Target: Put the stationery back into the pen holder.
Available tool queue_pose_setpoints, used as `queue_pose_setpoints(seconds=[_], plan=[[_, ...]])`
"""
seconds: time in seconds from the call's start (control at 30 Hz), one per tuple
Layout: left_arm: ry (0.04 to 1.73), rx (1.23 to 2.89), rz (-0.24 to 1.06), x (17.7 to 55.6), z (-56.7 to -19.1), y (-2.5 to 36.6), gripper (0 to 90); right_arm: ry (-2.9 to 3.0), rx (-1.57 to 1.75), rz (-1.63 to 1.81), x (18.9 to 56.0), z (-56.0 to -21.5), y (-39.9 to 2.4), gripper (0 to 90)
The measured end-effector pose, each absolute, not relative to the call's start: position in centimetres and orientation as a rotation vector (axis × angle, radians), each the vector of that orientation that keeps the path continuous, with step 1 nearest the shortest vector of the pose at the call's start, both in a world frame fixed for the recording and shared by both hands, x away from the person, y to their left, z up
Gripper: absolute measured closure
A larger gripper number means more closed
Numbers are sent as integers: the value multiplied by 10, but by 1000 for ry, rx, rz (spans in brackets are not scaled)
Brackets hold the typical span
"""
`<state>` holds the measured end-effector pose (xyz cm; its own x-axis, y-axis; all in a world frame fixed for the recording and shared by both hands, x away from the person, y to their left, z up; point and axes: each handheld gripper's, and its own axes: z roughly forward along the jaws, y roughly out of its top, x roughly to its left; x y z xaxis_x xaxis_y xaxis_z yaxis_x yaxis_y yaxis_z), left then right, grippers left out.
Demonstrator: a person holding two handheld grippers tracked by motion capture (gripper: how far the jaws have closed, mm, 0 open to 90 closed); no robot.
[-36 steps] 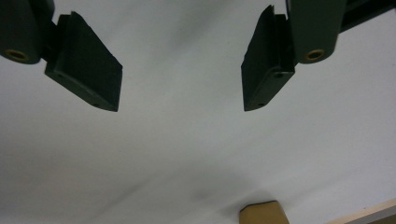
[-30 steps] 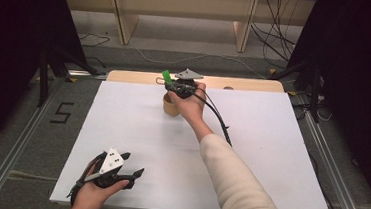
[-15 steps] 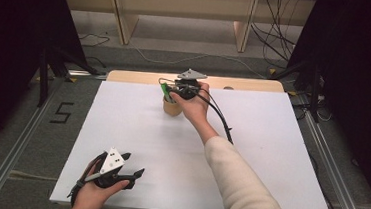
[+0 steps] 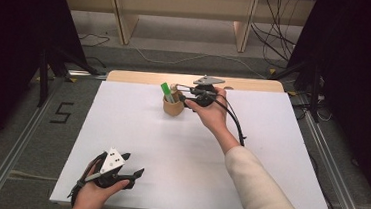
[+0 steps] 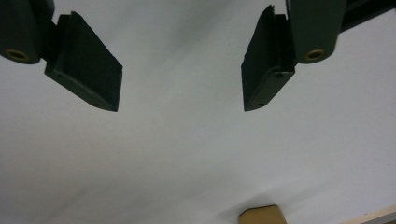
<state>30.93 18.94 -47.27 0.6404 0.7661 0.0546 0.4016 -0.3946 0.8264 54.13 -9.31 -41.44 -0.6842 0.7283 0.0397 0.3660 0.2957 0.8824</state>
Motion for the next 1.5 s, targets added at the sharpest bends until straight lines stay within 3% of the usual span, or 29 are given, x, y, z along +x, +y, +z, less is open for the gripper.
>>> queue_pose_setpoints(seconds=[0.7,1.3,1.5], plan=[[931,2010,550,309,-474,191,287,2331,996,1234,484,-426,-154,387],[943,2018,531,310,-475,189,266,2362,1008,1242,345,-469,-250,334],[920,2000,446,309,-475,176,201,2322,1002,1312,326,-469,-260,310]])
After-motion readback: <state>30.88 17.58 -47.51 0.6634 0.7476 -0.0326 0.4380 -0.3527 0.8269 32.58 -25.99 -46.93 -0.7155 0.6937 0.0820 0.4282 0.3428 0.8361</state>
